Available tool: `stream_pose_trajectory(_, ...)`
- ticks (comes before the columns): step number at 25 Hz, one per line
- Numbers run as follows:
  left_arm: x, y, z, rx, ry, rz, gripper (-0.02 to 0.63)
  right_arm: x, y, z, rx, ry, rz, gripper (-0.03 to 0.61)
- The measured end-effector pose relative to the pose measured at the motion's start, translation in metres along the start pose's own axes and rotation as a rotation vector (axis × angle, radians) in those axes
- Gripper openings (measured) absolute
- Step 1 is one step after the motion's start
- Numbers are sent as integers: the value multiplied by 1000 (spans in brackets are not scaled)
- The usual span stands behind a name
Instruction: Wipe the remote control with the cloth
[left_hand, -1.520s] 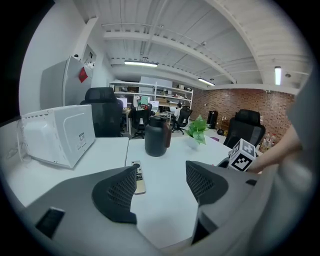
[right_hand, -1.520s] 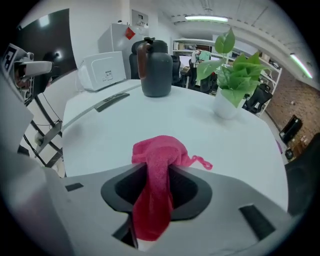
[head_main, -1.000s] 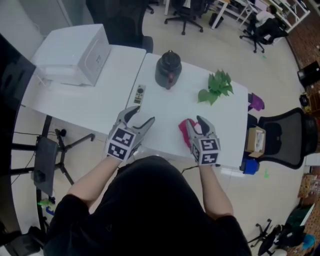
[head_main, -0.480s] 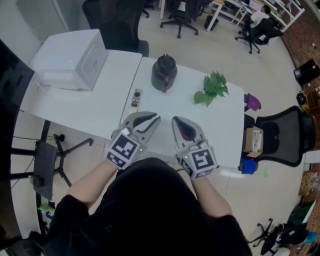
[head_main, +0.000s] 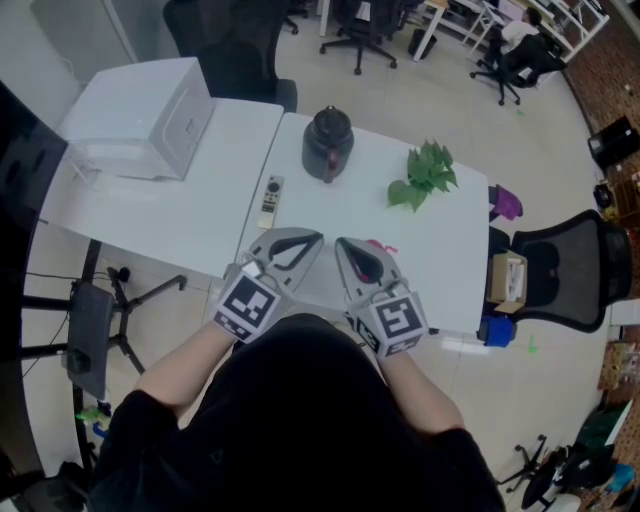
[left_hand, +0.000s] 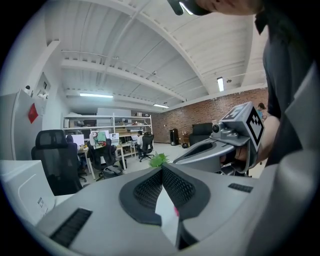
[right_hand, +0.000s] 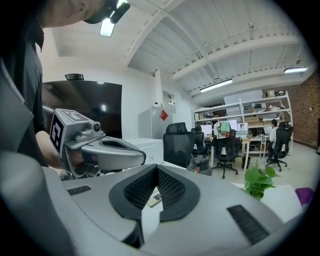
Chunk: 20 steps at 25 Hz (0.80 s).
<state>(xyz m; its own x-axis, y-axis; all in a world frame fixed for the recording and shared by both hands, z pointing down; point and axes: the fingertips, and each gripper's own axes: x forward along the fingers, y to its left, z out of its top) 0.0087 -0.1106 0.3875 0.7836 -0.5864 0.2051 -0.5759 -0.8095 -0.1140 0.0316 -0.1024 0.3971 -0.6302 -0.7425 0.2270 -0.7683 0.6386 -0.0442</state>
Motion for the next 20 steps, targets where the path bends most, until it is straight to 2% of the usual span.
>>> stream_pose_trajectory(5,1,-1,-2,-27,2,4,3,0,-2,-1,-2,4,-4,8)
stream_pose_trajectory(20,3,-2,-6,-28,20,6,3,0,-2,-1,-9,19,-3,8)
